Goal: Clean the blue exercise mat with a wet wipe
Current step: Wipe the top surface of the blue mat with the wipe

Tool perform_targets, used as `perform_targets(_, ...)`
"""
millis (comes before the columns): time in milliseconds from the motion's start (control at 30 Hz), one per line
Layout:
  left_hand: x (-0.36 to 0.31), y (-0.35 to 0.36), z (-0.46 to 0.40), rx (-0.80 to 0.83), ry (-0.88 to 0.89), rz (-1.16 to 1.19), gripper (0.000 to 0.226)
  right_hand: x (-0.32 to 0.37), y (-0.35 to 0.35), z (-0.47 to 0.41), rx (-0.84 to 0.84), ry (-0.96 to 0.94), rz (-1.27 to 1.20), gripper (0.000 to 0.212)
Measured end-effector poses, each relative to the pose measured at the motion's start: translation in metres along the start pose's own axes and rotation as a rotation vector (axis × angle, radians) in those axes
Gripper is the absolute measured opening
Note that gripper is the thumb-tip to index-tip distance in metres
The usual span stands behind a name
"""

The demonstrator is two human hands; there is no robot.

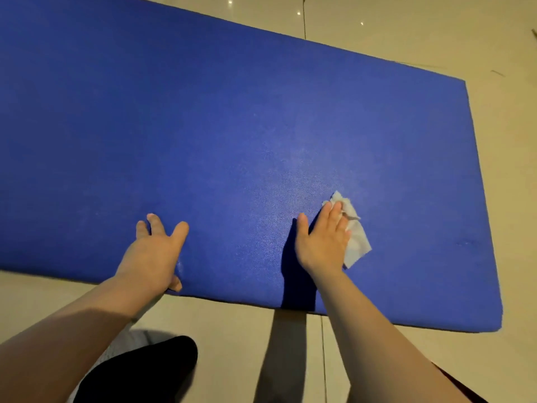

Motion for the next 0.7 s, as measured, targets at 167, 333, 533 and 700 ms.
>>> perform_targets(167, -0.003, -0.002, -0.001, 0.004, -0.006, -0.016, 0.086, 0.084, 0.019, 0.061, 0.159, -0.571, 0.126, 0.082)
perform_targets(333, 0.001, 0.000, 0.000, -0.003, 0.011, 0.003, 0.084, 0.053, 0.010, 0.029, 0.147, -0.681, 0.244, 0.064)
perform_targets(533, 0.001, -0.001, -0.001, 0.014, 0.014, -0.055, 0.088, -0.021, -0.028, -0.033, 0.251, -0.579, 0.450, 0.074)
perform_targets(700, -0.009, -0.002, -0.005, 0.043, -0.043, -0.128, 0.094, -0.019, -0.080, -0.025, 0.282, -0.863, 0.497, 0.072)
Point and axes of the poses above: each hand's wrist, its own z-axis away from the middle knuckle, its own y-axis out of the palm, x = y × z, the point moved 1 cm from there along -z, towards the middle knuckle, and after that the axes turned 14 degrees about z, right-handed, at the moved point
